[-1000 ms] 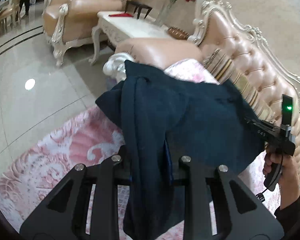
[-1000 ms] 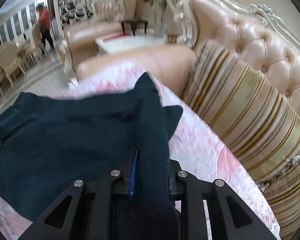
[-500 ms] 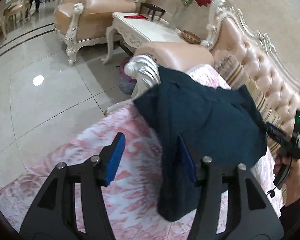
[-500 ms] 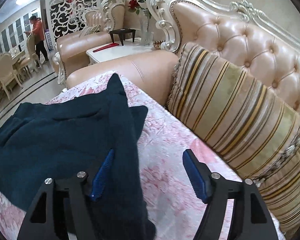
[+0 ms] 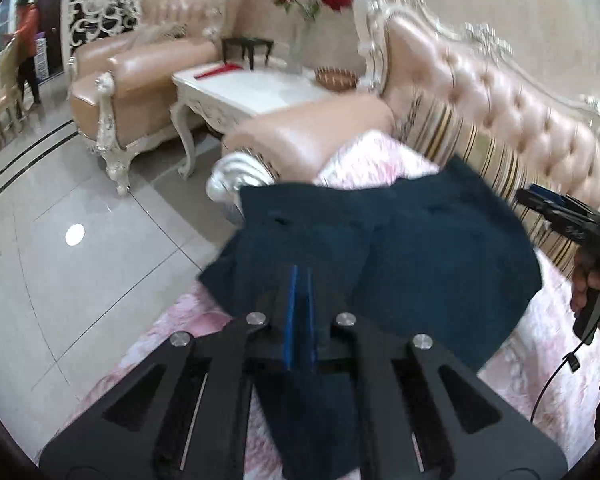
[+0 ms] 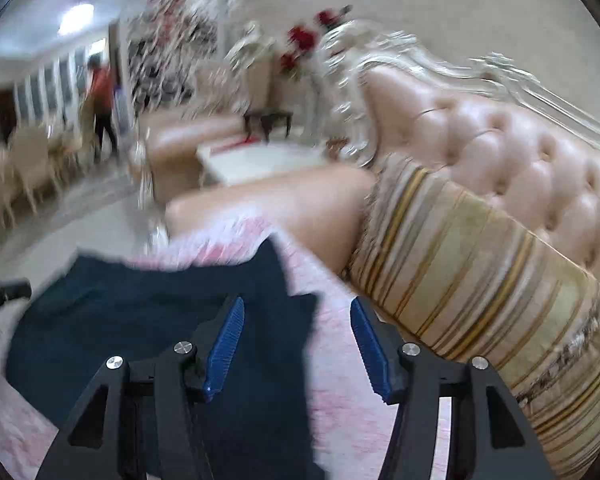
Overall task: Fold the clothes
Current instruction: 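Lower the sweatshirt onto the bed by the pillows and open both grippers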
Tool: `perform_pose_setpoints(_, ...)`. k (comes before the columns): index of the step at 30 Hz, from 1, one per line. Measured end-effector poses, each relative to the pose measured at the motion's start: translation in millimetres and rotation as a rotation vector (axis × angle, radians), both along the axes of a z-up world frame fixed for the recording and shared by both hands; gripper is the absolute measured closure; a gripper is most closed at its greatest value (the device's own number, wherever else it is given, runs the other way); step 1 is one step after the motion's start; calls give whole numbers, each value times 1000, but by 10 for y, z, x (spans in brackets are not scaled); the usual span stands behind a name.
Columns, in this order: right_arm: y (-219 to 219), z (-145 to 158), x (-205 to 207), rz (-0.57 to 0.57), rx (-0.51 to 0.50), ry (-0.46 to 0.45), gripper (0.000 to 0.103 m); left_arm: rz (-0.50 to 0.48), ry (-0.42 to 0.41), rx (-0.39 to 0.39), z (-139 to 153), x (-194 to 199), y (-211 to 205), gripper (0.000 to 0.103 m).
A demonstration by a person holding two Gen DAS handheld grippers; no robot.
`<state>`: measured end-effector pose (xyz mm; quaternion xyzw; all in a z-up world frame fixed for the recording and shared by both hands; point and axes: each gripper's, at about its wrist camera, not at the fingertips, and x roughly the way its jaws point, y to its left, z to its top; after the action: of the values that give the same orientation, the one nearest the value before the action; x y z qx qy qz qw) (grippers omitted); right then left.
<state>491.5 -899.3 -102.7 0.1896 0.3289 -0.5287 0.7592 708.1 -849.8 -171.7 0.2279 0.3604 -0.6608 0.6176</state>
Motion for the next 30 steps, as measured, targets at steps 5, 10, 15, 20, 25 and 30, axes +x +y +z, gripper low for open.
perform_pose_setpoints(5, -309, -536, 27, -87, 137, 30, 41, 25, 33, 70, -208, 106, -149, 97)
perform_pose_setpoints(10, -371, -442, -80, -118, 126, 12, 29, 39, 72, 44, -67, 152, -98, 96)
perform_pose_setpoints(15, -273, 60, -233, -186, -48, -92, 31, 50, 54, -33, 143, 201, -35, 96)
perform_pose_setpoints(20, -518, -103, 184, -91, 27, 39, 31, 46, 35, 26, -26, 200, -266, 96)
perform_pose_setpoints(25, -825, -498, 187, -177, 137, 70, 23, 39, 19, 103, -194, 153, -482, 97)
perform_pose_setpoints(30, -619, -218, 29, -207, 21, -40, 22, 49, -16, 35, 41, 92, -256, 96)
